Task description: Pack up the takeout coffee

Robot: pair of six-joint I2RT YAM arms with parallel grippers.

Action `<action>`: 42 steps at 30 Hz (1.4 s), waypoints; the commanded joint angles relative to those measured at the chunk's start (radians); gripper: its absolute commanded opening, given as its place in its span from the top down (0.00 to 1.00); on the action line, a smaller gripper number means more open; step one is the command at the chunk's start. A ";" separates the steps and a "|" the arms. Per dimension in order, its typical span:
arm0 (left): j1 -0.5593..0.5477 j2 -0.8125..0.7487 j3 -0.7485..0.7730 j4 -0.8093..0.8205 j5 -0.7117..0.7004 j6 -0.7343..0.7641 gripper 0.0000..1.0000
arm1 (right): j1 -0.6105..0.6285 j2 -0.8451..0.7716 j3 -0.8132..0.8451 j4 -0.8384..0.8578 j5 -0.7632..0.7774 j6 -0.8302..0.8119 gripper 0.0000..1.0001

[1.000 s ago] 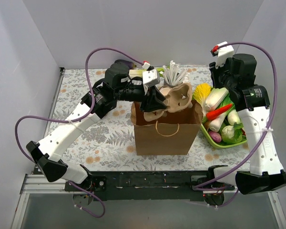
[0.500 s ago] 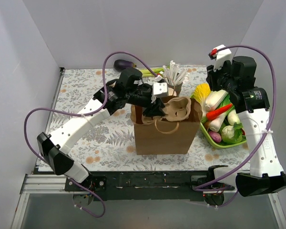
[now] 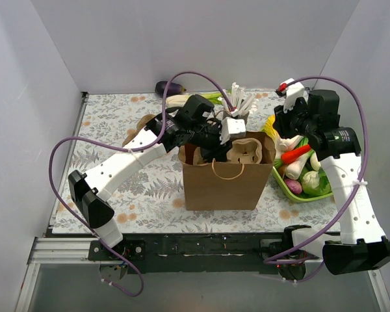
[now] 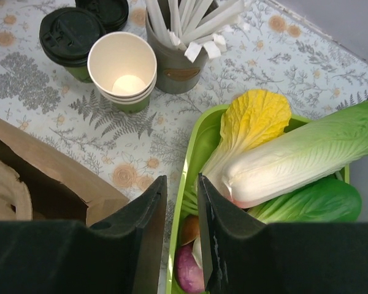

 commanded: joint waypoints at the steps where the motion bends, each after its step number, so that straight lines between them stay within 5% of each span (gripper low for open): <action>1: -0.028 0.001 0.071 -0.113 -0.126 -0.013 1.00 | -0.003 -0.030 -0.043 -0.025 -0.026 -0.016 0.66; 13: -0.068 -0.002 0.014 -0.199 -0.205 -0.010 1.00 | -0.003 -0.067 -0.154 -0.114 -0.157 -0.012 0.67; 32: -0.136 0.204 0.056 -0.206 -0.222 0.045 1.00 | -0.001 -0.172 -0.280 -0.186 -0.070 -0.075 0.66; 42: -0.136 0.137 0.033 -0.260 -0.242 0.127 1.00 | -0.004 -0.178 -0.263 -0.165 -0.023 -0.065 0.66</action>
